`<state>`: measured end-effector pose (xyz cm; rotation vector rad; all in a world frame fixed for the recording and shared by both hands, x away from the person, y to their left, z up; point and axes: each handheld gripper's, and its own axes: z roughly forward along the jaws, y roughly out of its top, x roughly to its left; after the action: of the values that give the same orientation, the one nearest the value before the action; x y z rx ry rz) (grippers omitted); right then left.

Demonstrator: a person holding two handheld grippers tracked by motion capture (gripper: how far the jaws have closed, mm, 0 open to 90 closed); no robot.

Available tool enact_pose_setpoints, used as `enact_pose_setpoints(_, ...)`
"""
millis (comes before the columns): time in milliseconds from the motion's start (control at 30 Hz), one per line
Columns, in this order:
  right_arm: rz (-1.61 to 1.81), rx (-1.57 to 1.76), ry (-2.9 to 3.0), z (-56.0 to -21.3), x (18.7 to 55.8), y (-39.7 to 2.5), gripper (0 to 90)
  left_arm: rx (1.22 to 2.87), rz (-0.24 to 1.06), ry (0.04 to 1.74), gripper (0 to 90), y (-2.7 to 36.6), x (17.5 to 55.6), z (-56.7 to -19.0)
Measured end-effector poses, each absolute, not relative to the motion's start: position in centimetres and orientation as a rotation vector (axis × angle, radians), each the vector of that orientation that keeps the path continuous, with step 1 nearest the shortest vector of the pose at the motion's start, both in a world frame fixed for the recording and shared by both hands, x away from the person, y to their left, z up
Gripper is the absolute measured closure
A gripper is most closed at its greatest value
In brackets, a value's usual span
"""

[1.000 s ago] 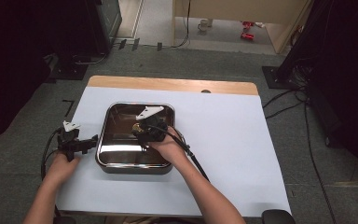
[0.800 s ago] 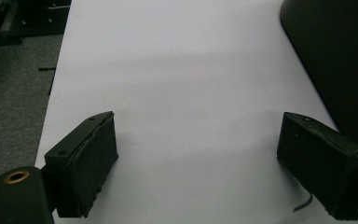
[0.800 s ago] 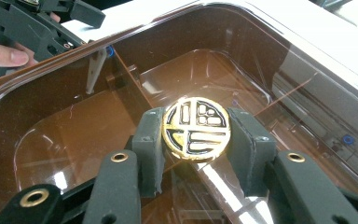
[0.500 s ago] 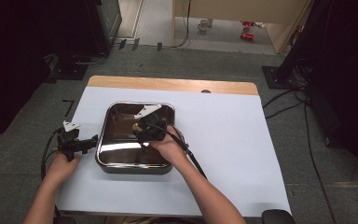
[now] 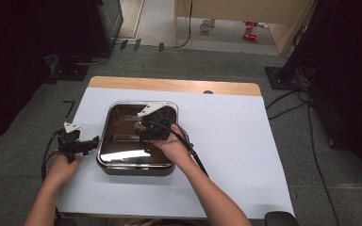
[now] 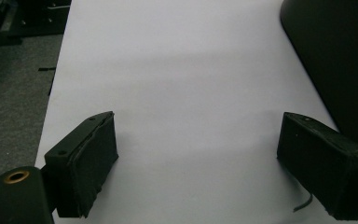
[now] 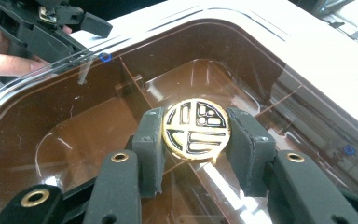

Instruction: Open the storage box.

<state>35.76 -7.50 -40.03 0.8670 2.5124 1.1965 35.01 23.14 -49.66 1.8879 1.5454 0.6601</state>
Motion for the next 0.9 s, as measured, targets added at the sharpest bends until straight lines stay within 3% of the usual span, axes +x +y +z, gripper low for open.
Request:
enact_pose_setpoints(333,1.195,0.857,2.504,-38.4,35.0,-9.4,58.8,1.891,0.658,1.546,12.0,23.2,35.0,-49.6)
enact_pose_setpoints(900,1.221,0.944,2.434,-37.0,33.1,-16.9,58.8,1.891,0.658,1.546,12.0,23.1,35.0,-49.6)
